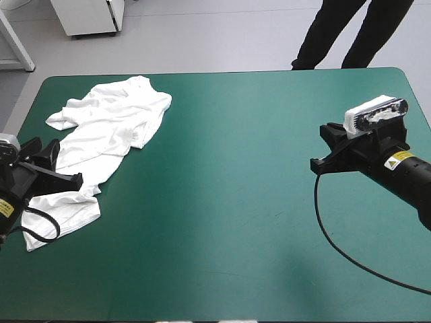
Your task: Fold the cloth
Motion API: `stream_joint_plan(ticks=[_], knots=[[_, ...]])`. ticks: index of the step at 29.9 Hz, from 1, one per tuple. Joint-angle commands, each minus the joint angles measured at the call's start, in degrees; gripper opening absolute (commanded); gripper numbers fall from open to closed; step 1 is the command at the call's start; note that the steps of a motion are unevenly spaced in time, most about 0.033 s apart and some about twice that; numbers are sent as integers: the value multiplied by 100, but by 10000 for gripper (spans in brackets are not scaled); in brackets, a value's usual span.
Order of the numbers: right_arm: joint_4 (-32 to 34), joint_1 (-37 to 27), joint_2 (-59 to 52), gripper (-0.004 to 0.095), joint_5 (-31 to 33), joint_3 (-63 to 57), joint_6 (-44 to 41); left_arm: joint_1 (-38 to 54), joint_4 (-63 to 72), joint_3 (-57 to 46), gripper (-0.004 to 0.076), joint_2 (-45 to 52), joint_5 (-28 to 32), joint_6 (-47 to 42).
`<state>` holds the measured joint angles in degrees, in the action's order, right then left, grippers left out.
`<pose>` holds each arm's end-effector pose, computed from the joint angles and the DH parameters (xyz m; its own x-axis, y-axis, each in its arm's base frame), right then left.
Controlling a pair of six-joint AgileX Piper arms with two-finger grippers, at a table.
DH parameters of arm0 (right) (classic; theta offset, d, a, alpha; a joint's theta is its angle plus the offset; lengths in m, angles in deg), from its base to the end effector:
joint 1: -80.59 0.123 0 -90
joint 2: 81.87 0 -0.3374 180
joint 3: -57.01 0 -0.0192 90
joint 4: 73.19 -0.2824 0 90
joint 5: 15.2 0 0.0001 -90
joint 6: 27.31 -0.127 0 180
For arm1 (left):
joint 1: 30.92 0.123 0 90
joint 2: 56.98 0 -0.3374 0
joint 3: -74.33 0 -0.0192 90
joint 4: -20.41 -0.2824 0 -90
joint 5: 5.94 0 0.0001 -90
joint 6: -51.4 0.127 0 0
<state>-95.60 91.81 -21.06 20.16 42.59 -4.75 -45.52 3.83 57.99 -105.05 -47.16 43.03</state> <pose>0.2114 0.0705 0.4687 -0.2831 -0.1250 -0.9509 -0.4156 0.9095 0.0041 0.1432 -0.0126 0.4821 -0.2352 0.1365 -0.9623 0.0890 0.9889 0.1185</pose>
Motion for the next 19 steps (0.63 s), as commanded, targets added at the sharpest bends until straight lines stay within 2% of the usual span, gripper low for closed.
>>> stream_joint_plan(ticks=[1,15,19], knots=[[-101,-36,-46,187,-353,181,88,-10,-25,184,228,-18,413,-26],[-101,-36,-46,193,-376,181,48,-10,-2,184,228,-18,383,-26],[-91,-36,16,193,-376,181,48,-10,-57,197,228,-308,419,-26]])
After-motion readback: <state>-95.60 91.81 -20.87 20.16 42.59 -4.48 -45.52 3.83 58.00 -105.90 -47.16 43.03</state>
